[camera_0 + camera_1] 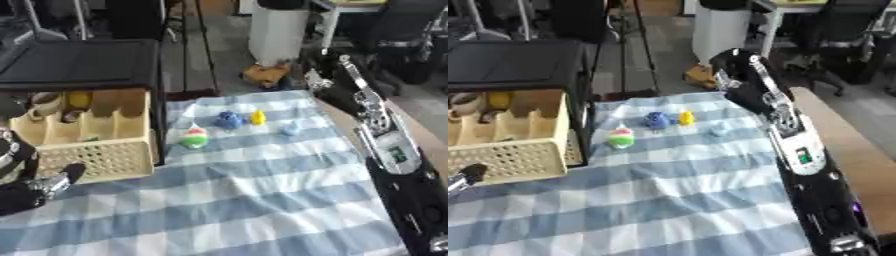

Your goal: Pick up objects from table and place into drawer.

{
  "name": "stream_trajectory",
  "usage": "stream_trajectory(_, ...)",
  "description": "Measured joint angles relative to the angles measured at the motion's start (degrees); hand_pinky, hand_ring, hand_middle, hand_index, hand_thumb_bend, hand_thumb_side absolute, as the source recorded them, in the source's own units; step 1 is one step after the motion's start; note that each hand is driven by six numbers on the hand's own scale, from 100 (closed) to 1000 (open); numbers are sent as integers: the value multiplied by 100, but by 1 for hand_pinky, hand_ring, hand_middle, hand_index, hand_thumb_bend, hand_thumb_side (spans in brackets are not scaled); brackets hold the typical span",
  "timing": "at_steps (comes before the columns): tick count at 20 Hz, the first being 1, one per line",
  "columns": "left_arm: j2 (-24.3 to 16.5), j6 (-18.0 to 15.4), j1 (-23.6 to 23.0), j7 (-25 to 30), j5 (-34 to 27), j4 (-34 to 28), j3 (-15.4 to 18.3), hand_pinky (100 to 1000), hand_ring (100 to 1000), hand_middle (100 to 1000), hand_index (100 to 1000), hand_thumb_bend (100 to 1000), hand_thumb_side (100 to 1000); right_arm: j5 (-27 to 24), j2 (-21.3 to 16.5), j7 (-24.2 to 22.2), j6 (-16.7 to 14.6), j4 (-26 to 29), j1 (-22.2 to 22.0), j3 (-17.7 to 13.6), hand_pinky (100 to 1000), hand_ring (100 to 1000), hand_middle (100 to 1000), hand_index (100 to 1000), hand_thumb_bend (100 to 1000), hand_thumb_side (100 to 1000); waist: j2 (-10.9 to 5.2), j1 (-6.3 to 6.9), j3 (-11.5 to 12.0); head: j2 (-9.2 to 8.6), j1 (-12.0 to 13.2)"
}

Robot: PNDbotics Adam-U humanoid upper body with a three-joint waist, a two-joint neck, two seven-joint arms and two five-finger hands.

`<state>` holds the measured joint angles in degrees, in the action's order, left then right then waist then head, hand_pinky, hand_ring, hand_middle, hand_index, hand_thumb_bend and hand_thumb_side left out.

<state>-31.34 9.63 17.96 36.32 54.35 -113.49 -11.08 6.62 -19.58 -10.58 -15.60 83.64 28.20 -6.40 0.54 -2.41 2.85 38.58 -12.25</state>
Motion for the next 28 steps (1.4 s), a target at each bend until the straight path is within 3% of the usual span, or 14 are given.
stream_trajectory(7,4,-119,-21,-449,-225,-1,120,100,100,100,357,456,1000,0,-23,2,2,-1,0,-1,201,366,357,651,100,448,0,-16,34,0,-20)
stream_trajectory(16,19,-153,-30,-1792,-1524,-2,555,100,100,100,571,467,1000,246,-156,-53,-28,-412,210,-16,225,394,395,725,100,371,-32,-23,133,2,-92)
stream_trajectory(21,59,-199,-140,-2243,-2250,-3,635,100,100,100,609,460,1000,970,-405,-213,-154,-1463,735,-29,285,479,493,811,100,241,-58,-43,204,7,-150)
stream_trajectory(28,62,-306,-183,-2362,-2642,-3,641,100,100,100,604,449,1000,2479,-625,-340,-484,-3281,1434,-153,440,624,635,864,100,198,-70,-50,256,9,-197)
